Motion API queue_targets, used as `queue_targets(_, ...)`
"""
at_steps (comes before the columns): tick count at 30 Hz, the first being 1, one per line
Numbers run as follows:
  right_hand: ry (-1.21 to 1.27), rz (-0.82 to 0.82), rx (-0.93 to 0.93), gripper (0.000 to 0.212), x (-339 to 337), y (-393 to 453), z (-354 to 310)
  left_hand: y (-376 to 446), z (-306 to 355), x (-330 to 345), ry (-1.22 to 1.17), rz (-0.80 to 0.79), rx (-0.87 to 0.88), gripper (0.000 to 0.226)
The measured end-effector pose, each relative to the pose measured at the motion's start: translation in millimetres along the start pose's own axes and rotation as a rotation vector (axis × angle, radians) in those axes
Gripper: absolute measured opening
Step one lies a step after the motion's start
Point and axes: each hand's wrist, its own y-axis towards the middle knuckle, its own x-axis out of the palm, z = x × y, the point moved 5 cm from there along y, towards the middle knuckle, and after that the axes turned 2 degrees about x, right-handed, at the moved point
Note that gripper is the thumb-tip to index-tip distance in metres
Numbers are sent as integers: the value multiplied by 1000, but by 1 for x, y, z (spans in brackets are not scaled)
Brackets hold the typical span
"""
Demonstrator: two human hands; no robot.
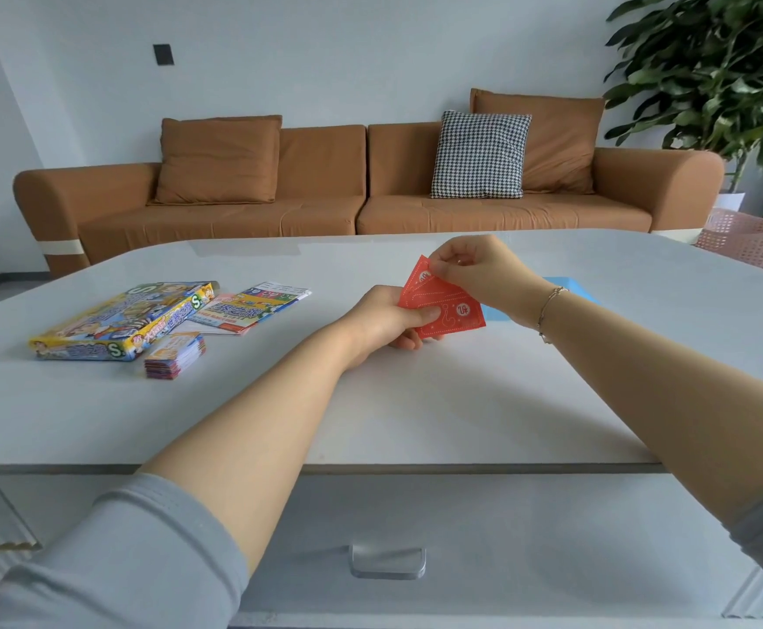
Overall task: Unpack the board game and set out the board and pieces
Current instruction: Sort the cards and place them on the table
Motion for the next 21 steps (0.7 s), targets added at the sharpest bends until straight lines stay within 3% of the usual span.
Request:
queue_targets(3,102,52,55,20,-11,-1,2,2,-1,-9,-88,137,60,5)
queue_targets(6,163,56,131,34,-24,-3,9,5,5,-24,163,324,189,10)
queue_targets(10,-131,-45,195,37,-22,-16,17,8,16,-20,722,111,220,14)
queue_targets(12,-333,-166,181,31,-13,-26,20,7,17,-16,785,34,178,11)
queue_targets(14,-503,-215,141,26,-6,-34,21,5,20,-13,777,45,215,24)
queue_targets(16,-539,-197,115,24,-3,-37,20,4,23,-9,865,35,246,39)
queue_targets(21,-569,-214,72,25,0,-36,21,7,18,0,1128,-54,223,36)
